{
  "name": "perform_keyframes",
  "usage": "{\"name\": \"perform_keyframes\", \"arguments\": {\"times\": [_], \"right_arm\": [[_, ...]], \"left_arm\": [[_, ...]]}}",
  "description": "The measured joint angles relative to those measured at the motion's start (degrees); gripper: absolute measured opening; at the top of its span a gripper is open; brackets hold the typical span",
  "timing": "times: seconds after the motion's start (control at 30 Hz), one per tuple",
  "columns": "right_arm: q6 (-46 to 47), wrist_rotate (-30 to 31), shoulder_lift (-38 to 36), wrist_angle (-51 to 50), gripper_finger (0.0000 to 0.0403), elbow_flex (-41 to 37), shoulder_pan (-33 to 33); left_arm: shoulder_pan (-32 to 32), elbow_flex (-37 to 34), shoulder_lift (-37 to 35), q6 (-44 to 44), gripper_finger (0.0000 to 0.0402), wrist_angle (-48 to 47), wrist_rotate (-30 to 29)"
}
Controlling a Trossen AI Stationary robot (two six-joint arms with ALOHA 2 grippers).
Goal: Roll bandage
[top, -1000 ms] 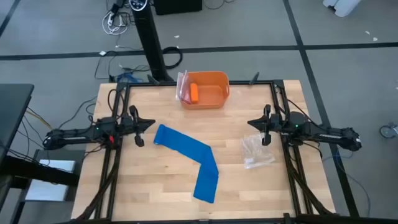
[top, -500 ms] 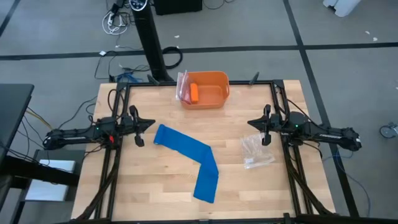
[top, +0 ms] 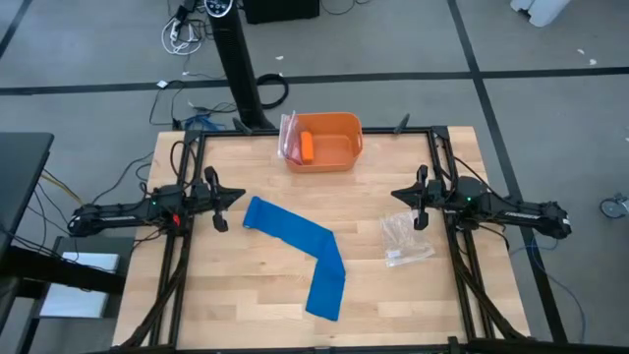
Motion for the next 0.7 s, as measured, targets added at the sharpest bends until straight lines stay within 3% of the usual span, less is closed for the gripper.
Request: {"name": "perform_keyframes", "arguments": {"times": [0.43, 0.7], "right_arm": [[-0.01, 0.00, -0.02, -0.01, 0.0010, 0.00, -0.02], [-0.01, -0.02, -0.02, 0.00, 0.0010, 0.00, -0.02]], "left_arm": [[0.00, 0.01, 0.02, 0.00, 0.0015, 0.38, 0.00], [-0.02, 0.01, 0.01, -0.59, 0.0015, 10.24, 0.03]]}}
